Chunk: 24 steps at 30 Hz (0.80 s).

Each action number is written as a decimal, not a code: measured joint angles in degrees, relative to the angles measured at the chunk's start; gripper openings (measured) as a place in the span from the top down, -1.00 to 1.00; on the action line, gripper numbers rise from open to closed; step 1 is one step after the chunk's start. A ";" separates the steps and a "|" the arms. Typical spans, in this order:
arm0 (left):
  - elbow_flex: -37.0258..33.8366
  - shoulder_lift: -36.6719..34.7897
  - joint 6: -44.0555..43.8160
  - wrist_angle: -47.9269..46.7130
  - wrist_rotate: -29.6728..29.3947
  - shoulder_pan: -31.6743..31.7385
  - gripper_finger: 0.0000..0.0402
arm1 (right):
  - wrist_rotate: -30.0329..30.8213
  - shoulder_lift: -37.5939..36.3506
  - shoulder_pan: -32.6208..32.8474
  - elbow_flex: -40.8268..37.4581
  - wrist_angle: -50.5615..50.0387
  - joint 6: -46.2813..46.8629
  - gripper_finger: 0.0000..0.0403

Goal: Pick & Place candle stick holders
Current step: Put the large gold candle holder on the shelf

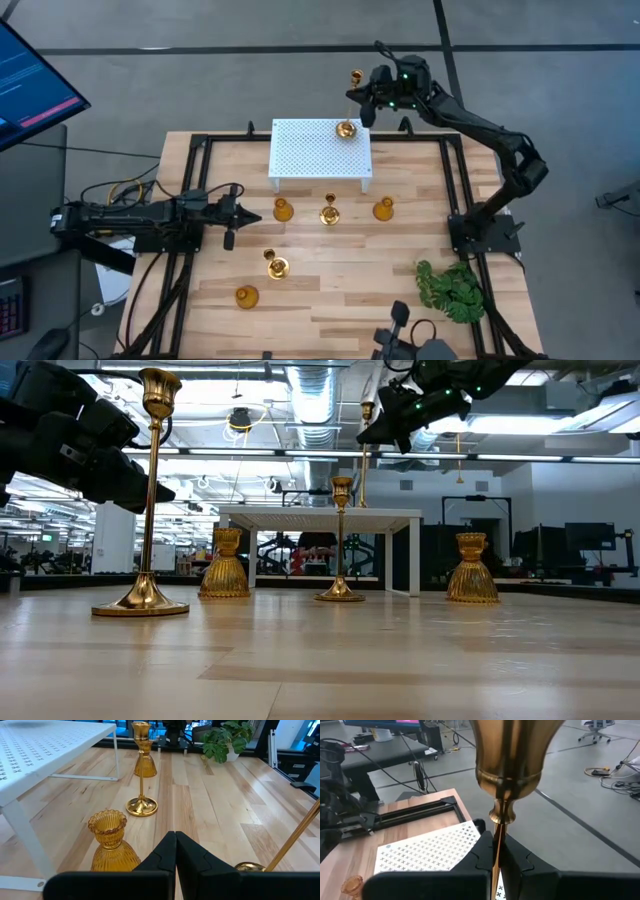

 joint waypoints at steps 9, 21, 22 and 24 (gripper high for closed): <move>0.01 0.00 0.00 0.11 0.01 0.00 0.98 | 2.75 0.00 0.07 0.00 0.18 1.69 0.99; 0.00 0.00 -0.01 0.13 -0.01 0.01 0.98 | 7.78 0.00 0.14 0.00 -2.23 3.37 0.99; -0.01 0.00 -0.02 0.13 -0.01 0.00 0.98 | 7.77 0.00 0.21 0.00 -2.60 3.37 0.99; -0.01 0.00 -0.02 0.13 0.01 0.00 0.98 | 8.01 0.00 0.53 0.00 -3.36 3.35 0.99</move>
